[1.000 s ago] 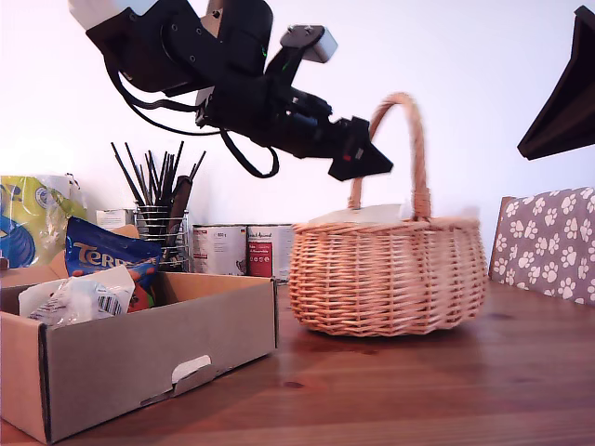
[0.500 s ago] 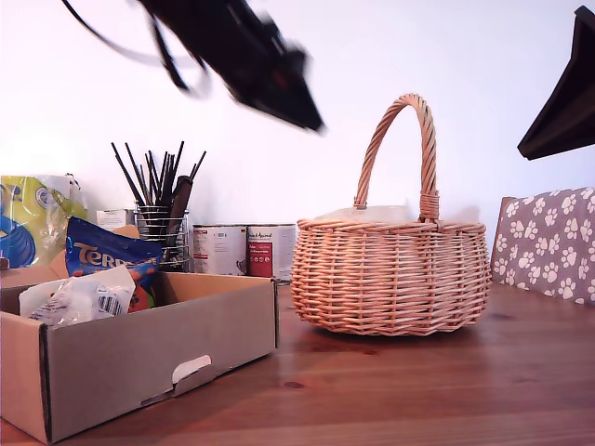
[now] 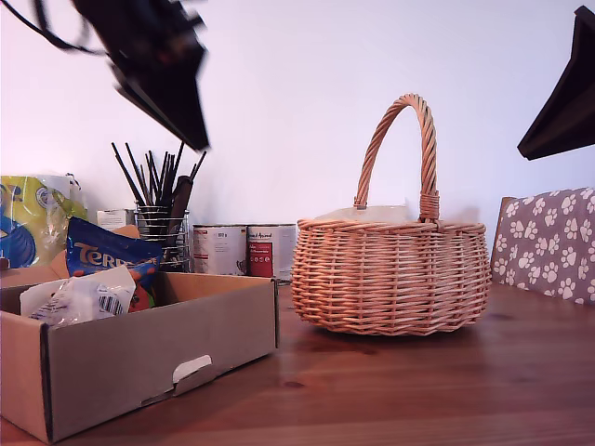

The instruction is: Move the bags of Easter eggs from the cardboard box on the left into the woven basket on the right side.

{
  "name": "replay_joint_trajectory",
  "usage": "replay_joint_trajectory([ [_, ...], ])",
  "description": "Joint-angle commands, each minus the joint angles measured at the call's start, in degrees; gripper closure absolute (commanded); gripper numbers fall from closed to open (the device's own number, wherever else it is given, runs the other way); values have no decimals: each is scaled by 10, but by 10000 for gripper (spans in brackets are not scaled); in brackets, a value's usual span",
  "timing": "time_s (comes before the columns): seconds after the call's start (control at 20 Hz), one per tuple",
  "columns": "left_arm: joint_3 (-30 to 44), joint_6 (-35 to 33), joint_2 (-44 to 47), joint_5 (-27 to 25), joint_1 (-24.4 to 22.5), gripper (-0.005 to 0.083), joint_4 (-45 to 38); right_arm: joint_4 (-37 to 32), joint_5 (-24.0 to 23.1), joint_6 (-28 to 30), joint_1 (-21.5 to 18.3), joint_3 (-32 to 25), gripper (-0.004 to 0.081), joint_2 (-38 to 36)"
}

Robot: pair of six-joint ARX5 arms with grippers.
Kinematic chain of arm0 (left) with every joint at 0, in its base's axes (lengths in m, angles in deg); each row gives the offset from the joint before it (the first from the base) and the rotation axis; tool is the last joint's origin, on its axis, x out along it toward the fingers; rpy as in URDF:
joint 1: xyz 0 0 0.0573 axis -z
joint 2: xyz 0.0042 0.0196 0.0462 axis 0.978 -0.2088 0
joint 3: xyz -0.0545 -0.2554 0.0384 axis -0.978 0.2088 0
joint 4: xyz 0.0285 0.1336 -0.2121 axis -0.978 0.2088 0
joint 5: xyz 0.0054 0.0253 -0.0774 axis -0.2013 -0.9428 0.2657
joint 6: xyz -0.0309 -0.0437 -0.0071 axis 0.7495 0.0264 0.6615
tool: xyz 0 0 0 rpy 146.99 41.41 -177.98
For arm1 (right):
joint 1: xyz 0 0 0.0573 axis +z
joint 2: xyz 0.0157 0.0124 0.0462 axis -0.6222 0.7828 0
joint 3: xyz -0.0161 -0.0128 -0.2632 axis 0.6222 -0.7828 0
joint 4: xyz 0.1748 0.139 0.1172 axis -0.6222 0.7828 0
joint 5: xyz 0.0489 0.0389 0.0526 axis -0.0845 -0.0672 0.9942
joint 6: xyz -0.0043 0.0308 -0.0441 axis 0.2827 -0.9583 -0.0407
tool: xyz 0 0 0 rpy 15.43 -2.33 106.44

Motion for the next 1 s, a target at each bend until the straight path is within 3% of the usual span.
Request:
replay_joint_trajectory([
  [0.0,37,5,16,1,-12,765,-3,-2,0,3,-2,-14,775,0],
  [0.25,100,5,59,0,-53,725,-3,-2,0,3,-2,-14,775,0],
  [0.6,105,4,73,0,-66,724,-10,-2,0,3,-2,-14,775,0],
  [0.7,105,4,74,0,-66,724,-7,-3,-20,67,-2,-14,775,0],
  [0.95,105,4,73,0,-66,724,-16,-2,-30,71,-2,-14,775,0],
])
